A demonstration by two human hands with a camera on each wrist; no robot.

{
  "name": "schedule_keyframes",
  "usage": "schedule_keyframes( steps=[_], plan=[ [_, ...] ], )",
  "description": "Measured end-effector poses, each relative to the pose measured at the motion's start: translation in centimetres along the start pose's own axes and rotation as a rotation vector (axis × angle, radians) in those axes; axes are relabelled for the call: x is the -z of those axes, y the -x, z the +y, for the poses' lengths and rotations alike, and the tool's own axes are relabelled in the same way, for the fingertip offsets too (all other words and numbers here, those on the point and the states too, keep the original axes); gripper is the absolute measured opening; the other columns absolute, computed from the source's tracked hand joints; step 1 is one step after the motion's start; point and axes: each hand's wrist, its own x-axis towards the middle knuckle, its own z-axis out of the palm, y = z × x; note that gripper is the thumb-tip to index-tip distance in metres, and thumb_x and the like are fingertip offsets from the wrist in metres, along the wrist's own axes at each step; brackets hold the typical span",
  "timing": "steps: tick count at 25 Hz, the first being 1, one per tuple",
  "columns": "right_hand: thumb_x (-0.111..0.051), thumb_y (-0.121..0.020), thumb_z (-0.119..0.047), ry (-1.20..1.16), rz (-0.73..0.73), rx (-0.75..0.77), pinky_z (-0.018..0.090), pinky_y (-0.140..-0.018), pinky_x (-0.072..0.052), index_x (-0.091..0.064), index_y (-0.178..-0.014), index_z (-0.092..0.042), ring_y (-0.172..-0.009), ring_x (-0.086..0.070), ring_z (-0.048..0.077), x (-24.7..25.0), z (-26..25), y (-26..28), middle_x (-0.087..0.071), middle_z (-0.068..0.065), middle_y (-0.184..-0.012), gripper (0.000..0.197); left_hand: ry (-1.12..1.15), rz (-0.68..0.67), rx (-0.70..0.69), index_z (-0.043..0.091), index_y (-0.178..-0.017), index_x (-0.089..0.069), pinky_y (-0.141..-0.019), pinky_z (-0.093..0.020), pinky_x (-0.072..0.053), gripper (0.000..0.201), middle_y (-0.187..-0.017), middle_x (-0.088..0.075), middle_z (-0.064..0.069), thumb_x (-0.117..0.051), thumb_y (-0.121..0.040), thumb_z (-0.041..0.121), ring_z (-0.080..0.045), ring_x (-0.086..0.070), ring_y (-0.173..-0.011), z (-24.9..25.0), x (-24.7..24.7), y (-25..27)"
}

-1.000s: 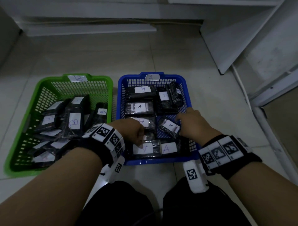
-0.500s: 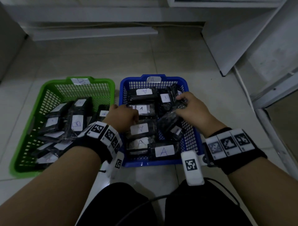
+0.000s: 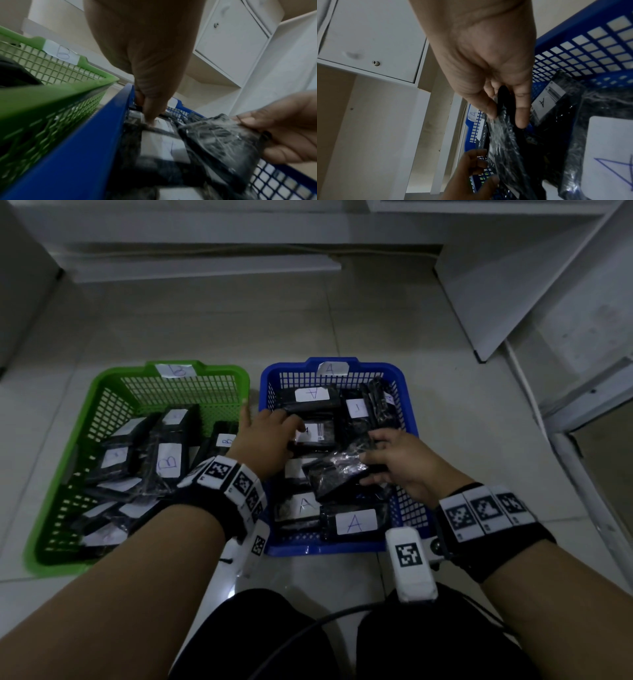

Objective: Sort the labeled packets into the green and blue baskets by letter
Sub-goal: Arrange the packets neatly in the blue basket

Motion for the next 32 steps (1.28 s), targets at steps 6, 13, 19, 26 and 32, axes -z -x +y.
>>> schedule_keyframes(
  steps=[6,13,19,26,32],
  plan=[
    [-0.041,-0.082,0.024,-0.124,-0.254,0.010,0.029,-0.086,-0.055,-0.058,-0.084,-0.013,-0.094,-0.060,0.019,-1.6,0.3,0.7,-0.060,0.008,-0.095,0.040,0.780,-0.512,-0.031,0.026,-0.109,-0.062,-0.091,-0.029,-0.049,0.033,-0.101,-0.071,0.002,-0.064,-0.083,0.046,-0.015,-0.066,-0.096,0.3,3.0,1.7],
    [-0.072,-0.077,-0.003,0.611,-0.243,0.100,0.030,-0.092,-0.050,-0.050,-0.121,-0.018,-0.106,-0.060,0.019,-1.5,2.2,1.1,-0.062,0.003,-0.112,0.051,0.473,-0.735,-0.202,0.038,-0.103,-0.064,-0.080,-0.026,-0.048,0.039,-0.081,-0.066,0.013,-0.073,-0.067,0.050,-0.010,-0.062,-0.079,1.3,1.3,2.2],
    [-0.074,-0.078,-0.034,1.376,-0.337,-0.010,0.025,-0.085,-0.044,-0.057,-0.121,-0.014,-0.111,-0.057,0.024,-1.6,1.7,0.9,-0.061,0.009,-0.123,0.051,0.364,-0.690,-0.198,0.024,-0.114,-0.052,-0.090,-0.033,-0.050,0.058,-0.108,-0.063,0.002,-0.082,-0.067,0.040,-0.018,-0.061,-0.098,1.7,0.7,2.8],
    [-0.081,-0.067,-0.041,1.541,-0.371,-0.079,0.028,-0.088,-0.045,-0.043,-0.129,-0.016,-0.113,-0.046,0.021,-1.9,1.7,-0.4,-0.047,0.003,-0.116,0.077,0.065,-0.362,-0.214,0.033,-0.121,-0.043,-0.100,-0.042,-0.033,0.070,-0.126,-0.049,0.005,-0.073,-0.062,0.056,-0.020,-0.042,-0.118,0.2,1.8,2.6],
    [-0.074,-0.074,-0.034,1.488,-0.396,-0.090,0.030,-0.083,-0.051,-0.043,-0.134,-0.021,-0.100,-0.055,0.019,0.1,0.1,0.0,-0.055,0.002,-0.127,0.069,0.001,-0.383,-0.228,0.036,-0.136,-0.033,-0.105,-0.043,-0.026,0.087,-0.136,-0.044,0.009,-0.072,-0.063,0.060,-0.016,-0.042,-0.127,0.2,1.3,2.8]
  ],
)
